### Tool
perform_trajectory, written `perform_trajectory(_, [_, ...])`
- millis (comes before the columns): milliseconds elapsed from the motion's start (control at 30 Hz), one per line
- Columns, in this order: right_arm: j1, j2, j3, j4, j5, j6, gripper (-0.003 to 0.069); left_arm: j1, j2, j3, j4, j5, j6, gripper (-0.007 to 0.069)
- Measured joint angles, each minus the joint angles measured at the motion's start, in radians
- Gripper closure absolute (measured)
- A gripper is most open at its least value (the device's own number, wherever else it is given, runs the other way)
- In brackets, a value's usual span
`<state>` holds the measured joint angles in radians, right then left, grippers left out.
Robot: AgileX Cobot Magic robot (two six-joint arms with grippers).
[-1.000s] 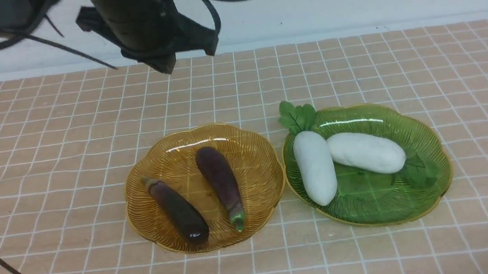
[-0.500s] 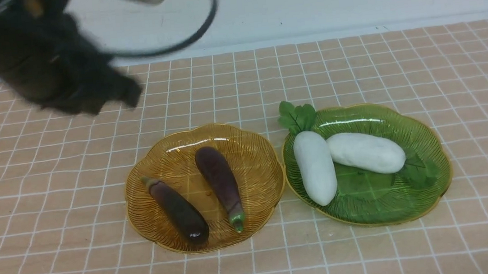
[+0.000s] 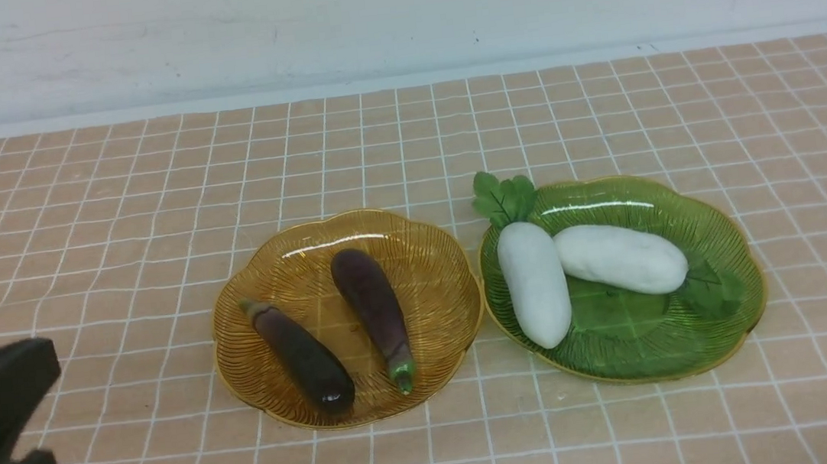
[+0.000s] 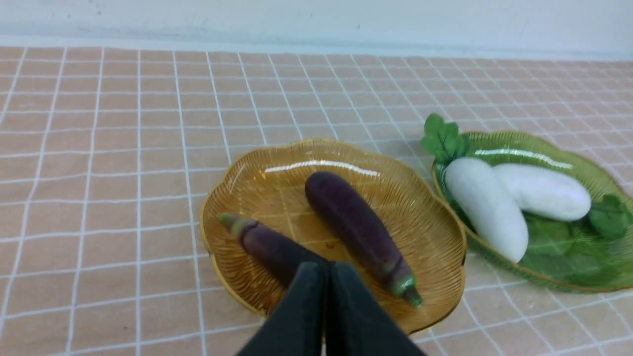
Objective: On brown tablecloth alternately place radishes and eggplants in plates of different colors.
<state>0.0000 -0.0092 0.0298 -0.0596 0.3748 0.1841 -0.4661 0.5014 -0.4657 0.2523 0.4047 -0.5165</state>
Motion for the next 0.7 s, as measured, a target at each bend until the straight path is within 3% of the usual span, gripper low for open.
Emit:
perform_trajectory(167, [0.0, 0.0, 0.0, 0.0, 0.0, 0.0, 0.0674, 0.0, 0.001, 0.005, 0.01, 0.01, -0.002, 0.0627])
perform_trajectory(467, [0.0, 0.0, 0.0, 0.0, 0.0, 0.0, 0.0674, 0.0, 0.001, 0.007, 0.158, 0.04, 0.007, 0.0627])
perform_trajectory(700, [0.0, 0.0, 0.0, 0.0, 0.0, 0.0, 0.0674, 0.039, -0.032, 0.08, 0.153, 0.04, 0.099, 0.0627])
